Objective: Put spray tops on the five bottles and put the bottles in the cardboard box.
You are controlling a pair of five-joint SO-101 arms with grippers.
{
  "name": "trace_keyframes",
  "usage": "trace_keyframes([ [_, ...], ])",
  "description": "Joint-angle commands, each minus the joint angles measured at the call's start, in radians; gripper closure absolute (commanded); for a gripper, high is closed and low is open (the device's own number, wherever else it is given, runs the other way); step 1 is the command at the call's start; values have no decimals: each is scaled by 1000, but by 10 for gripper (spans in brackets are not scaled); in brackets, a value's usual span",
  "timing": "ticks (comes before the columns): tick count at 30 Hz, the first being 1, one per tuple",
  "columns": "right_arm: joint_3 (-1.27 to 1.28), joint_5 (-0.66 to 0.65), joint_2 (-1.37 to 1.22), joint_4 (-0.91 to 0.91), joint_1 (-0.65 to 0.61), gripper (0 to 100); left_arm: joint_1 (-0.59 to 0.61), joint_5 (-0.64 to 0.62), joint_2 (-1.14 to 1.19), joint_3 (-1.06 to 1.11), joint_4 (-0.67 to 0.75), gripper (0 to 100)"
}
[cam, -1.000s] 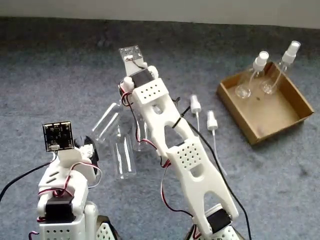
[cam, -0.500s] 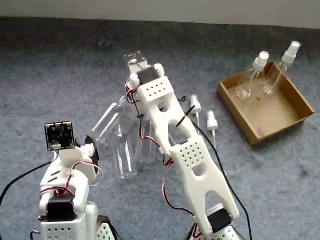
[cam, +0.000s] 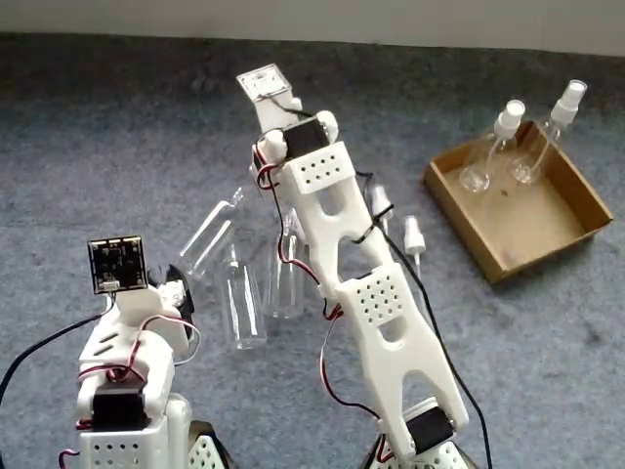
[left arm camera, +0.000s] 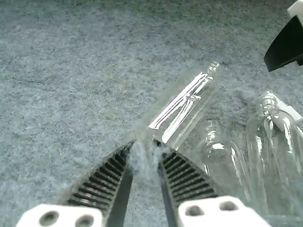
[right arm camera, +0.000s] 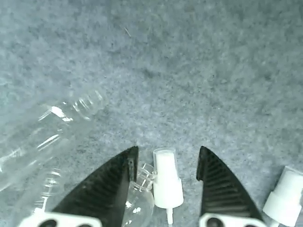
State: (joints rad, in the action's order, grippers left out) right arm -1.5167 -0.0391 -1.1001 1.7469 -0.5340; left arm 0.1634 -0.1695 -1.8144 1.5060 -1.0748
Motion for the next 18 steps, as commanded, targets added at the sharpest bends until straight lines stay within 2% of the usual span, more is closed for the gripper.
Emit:
trace_keyframes([
  [1, -59, -2, 30, 21, 16, 830, 8, 9, -7, -5, 20, 993],
  [6, -65, 80, 31, 21, 19, 830, 8, 9, -7, -5, 20, 993],
  [12, -51, 81, 153, 22, 19, 785, 8, 9, -7, -5, 20, 993],
  [16, 65, 84, 302, 22, 16, 785, 8, 9, -7, -5, 20, 993],
  [18, 191, 135, 383, 22, 16, 785, 8, 9, -7, -5, 20, 993],
])
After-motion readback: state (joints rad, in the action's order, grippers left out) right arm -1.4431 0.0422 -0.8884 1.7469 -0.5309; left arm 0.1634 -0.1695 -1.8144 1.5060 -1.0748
